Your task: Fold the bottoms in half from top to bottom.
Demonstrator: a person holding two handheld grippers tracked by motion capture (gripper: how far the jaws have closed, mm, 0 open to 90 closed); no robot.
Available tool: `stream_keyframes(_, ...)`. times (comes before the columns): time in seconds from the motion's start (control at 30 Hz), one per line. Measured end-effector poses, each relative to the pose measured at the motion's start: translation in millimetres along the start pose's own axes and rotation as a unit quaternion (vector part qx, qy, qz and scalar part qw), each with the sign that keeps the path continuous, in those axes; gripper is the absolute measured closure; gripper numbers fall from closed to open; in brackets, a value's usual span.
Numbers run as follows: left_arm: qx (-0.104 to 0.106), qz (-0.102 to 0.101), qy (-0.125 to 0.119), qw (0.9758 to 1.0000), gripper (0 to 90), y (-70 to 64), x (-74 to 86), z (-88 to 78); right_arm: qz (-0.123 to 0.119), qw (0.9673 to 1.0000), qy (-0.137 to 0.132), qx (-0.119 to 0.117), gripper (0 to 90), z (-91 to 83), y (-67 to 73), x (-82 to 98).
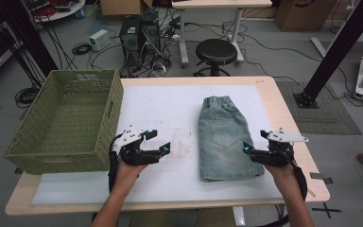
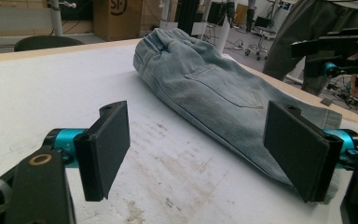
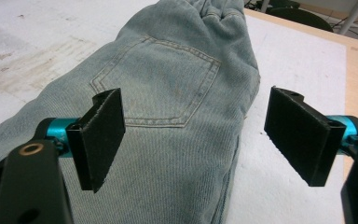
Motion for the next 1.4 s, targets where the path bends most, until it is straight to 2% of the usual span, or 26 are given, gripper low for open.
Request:
stream_keyframes(0.07, -0.001, -0.004, -0.001, 1.0000, 23.1, 1.1, -0.2, 2.6, 0.002, 1.0000, 0.000, 0.000, 20.7, 0.5, 0.5, -0.2)
stream_keyframes(0.17, -0.010, 0.002, 0.012, 0.9999, 23.1, 2.1, -2.0, 10.1, 0.004, 1.0000, 0.004, -0.002, 20.7, 3.2, 0.5, 0.7)
stream_keyframes(0.3, -0.011, -0.006, 0.012, 0.9998, 23.1, 3.4, -8.8, 23.8, 0.004, 1.0000, 0.005, -0.005, 20.8, 4.8, 1.1, 1.3)
stream_keyframes(0.37, -0.006, -0.011, 0.016, 0.9998, 23.1, 3.7, -10.5, 33.4, 0.003, 1.0000, 0.005, -0.005, 20.7, 4.2, 1.1, 1.5)
stream_keyframes(0.6, 0.009, -0.015, 0.056, 0.9983, 23.1, -0.8, -8.2, 78.7, 0.002, 0.9999, 0.007, -0.009, 20.8, 6.4, 1.9, 5.4)
stream_keyframes(0.7, 0.011, -0.035, 0.083, 0.9959, 25.0, -3.2, -2.5, 97.6, 0.002, 0.9999, 0.008, -0.008, 20.8, 7.2, 1.6, 6.7)
stream_keyframes(0.73, 0.011, -0.035, 0.083, 0.9959, 27.0, -3.2, -2.5, 97.6, 0.004, 0.9999, 0.008, -0.008, 20.8, 7.4, 1.4, 7.2)
stream_keyframes(0.83, 0.008, -0.043, 0.108, 0.9932, 27.9, -5.9, 4.3, 116.7, 0.004, 0.9999, 0.011, -0.008, 20.8, 8.2, 1.1, 8.9)
stream_keyframes(1.03, -0.005, -0.051, 0.135, 0.9896, 29.7, -6.9, 15.8, 134.6, 0.002, 0.9998, 0.014, -0.013, 20.8, 8.4, 3.1, 11.4)
stream_keyframes(1.1, -0.008, -0.062, 0.143, 0.9878, 29.7, -7.1, 20.0, 139.8, 0.000, 0.9998, 0.014, -0.014, 20.8, 9.1, 3.8, 12.3)
stream_keyframes(1.13, -0.008, -0.062, 0.143, 0.9878, 29.7, -7.1, 20.0, 139.8, 0.001, 0.9998, 0.016, -0.015, 20.8, 9.5, 4.7, 12.7)
stream_keyframes(1.27, -0.009, -0.079, 0.173, 0.9817, 29.9, -10.3, 29.4, 148.8, 0.000, 0.9997, 0.016, -0.016, 20.8, 9.6, 5.4, 12.2)
stream_keyframes(1.4, -0.002, -0.089, 0.189, 0.9779, 41.8, -14.6, 34.8, 153.9, 0.001, 0.9998, 0.016, -0.015, 20.8, 9.5, 5.2, 12.0)
Point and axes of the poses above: each handheld gripper's, and its own axes: z roughly forward along the jaws, x roughly out of its underside, y roughly to its left, the point moved 7 cm from there along z, roughly forward along the jaws, and after that the axes turned 7 degrees about x, right-handed, at the moved point
